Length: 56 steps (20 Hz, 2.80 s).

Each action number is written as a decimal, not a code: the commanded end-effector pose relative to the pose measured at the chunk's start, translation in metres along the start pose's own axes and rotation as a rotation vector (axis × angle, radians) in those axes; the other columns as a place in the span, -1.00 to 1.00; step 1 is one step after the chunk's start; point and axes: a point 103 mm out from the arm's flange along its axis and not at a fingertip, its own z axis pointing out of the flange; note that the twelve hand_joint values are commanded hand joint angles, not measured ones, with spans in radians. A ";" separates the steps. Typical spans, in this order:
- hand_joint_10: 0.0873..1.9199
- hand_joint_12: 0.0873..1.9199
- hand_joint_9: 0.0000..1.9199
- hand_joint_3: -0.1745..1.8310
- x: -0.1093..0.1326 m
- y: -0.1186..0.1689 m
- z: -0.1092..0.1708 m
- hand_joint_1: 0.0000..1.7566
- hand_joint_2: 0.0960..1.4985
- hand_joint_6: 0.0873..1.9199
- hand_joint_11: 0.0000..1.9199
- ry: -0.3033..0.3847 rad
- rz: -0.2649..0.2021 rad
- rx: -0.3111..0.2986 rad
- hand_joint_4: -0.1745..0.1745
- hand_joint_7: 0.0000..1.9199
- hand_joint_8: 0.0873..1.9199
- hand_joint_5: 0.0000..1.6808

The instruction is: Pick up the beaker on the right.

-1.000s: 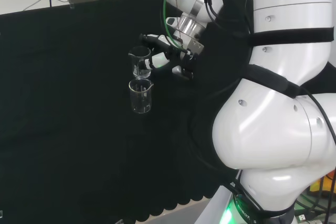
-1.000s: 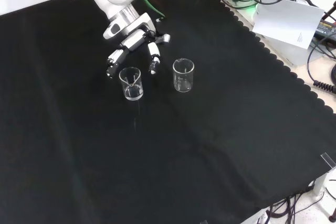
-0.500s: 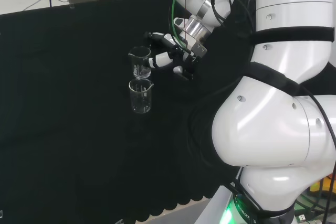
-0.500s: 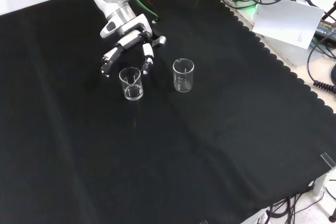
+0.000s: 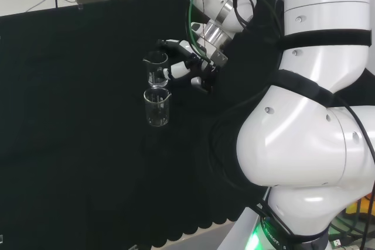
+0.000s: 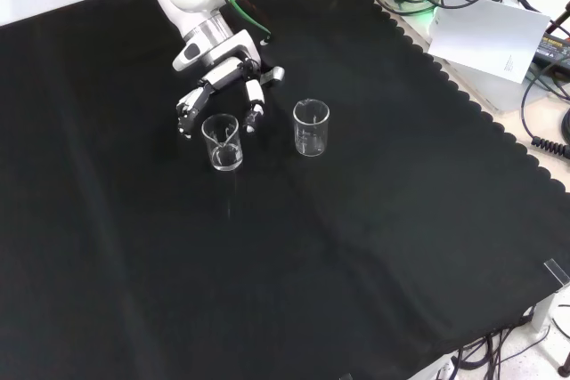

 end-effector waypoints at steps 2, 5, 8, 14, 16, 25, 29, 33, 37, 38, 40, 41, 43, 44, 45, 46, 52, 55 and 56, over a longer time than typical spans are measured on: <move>-0.44 0.39 -0.59 -0.13 0.000 0.006 0.005 0.17 -0.45 -0.97 -0.99 0.024 0.001 -0.031 -0.07 -0.74 -0.38 -0.43; -0.43 0.40 -0.56 -0.12 0.003 0.008 0.006 0.16 -0.45 -0.97 -0.97 0.024 0.004 -0.067 -0.09 -0.72 -0.37 -0.43; -0.44 0.39 -0.54 -0.10 0.006 0.009 0.008 0.15 -0.46 -0.94 -0.96 0.015 0.016 -0.083 -0.12 -0.70 -0.36 -0.42; -0.45 0.39 -0.50 -0.10 0.015 0.012 0.019 0.12 -0.47 -0.71 -0.93 0.018 0.017 -0.075 -0.16 -0.68 -0.32 -0.47; -0.44 0.39 -0.49 -0.10 0.018 0.012 0.021 0.12 -0.47 -0.57 -0.92 0.018 0.013 -0.077 -0.17 -0.67 -0.31 -0.53; -0.43 0.39 -0.48 -0.11 0.014 0.019 0.024 0.10 -0.47 -0.42 -0.92 0.023 0.091 -0.126 -0.20 -0.68 -0.29 -0.59; -0.43 0.39 -0.48 -0.11 0.013 0.023 0.027 0.10 -0.46 -0.41 -0.91 0.040 0.108 -0.130 -0.21 -0.67 -0.28 -0.59; -0.42 0.39 -0.47 -0.12 0.012 0.022 0.030 0.10 -0.46 -0.39 -0.90 0.047 0.090 -0.135 -0.22 -0.66 -0.28 -0.59; -0.42 0.39 -0.45 -0.12 0.009 0.022 0.030 0.11 -0.45 -0.36 -0.87 0.070 0.104 -0.138 -0.23 -0.64 -0.27 -0.58; -0.42 0.38 -0.44 -0.12 0.009 0.022 0.031 0.12 -0.44 -0.35 -0.86 0.073 0.097 -0.135 -0.22 -0.64 -0.26 -0.58; -0.42 0.38 -0.42 -0.13 0.007 0.022 0.030 0.13 -0.43 -0.32 -0.83 0.087 0.081 -0.121 -0.23 -0.63 -0.26 -0.57; -0.42 0.37 -0.41 -0.13 0.008 0.022 0.031 0.14 -0.42 -0.30 -0.79 0.088 0.084 -0.124 -0.23 -0.62 -0.26 -0.56; -0.43 0.35 -0.37 -0.13 0.009 0.023 0.033 0.16 -0.41 -0.24 -0.73 0.094 0.080 -0.129 -0.23 -0.60 -0.26 -0.53; -0.43 0.35 -0.36 -0.13 0.010 0.023 0.034 0.16 -0.40 -0.21 -0.71 0.093 0.074 -0.131 -0.22 -0.59 -0.26 -0.51; -0.44 0.34 -0.35 -0.13 0.011 0.023 0.036 0.16 -0.39 -0.18 -0.70 0.098 0.066 -0.133 -0.21 -0.58 -0.26 -0.49; -0.44 0.34 -0.34 -0.13 0.012 0.023 0.037 0.17 -0.39 -0.16 -0.69 0.099 0.063 -0.135 -0.19 -0.56 -0.27 -0.46; -0.57 0.13 -0.01 -0.31 0.010 0.024 0.031 0.29 -0.08 -0.19 -0.21 0.049 0.145 -0.148 -0.24 -0.20 -0.36 0.21; -0.70 -0.05 0.16 -0.43 0.013 0.025 0.030 0.34 0.04 -0.29 0.04 -0.006 0.169 -0.163 -0.73 -0.02 -0.42 0.39; -0.72 -0.10 0.21 -0.41 0.016 0.026 0.030 0.35 0.02 -0.32 0.11 -0.044 0.199 -0.211 -0.84 0.03 -0.43 0.42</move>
